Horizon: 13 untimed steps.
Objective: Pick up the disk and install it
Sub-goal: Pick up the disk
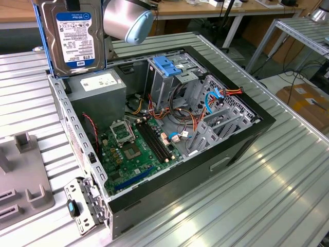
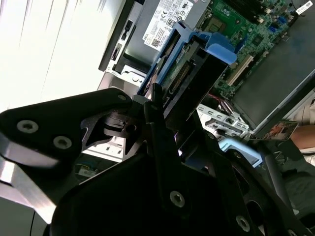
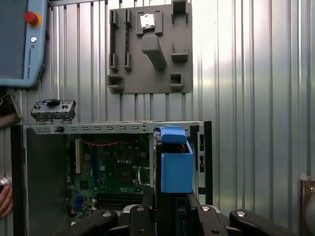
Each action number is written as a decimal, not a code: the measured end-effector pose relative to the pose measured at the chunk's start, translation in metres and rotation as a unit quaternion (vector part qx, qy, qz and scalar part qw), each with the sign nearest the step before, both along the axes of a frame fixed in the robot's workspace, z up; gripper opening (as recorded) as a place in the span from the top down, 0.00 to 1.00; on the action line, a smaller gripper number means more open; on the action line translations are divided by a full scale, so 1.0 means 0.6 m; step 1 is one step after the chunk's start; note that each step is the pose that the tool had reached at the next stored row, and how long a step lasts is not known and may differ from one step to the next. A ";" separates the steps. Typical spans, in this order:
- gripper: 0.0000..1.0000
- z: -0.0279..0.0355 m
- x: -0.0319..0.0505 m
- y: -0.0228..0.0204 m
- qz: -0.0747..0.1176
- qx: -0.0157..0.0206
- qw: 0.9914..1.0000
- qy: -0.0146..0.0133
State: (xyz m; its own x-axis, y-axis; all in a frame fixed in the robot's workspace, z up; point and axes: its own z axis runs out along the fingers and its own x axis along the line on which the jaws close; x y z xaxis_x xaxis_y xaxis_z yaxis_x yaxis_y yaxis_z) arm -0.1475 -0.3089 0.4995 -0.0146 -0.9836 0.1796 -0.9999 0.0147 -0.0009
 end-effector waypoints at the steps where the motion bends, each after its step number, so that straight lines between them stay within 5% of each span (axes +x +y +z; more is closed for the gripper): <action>1: 0.65 0.000 0.002 0.0002 0.000 -0.001 1.000 0.000; 13: 0.65 0.000 0.013 0.0025 0.000 -0.006 1.000 0.000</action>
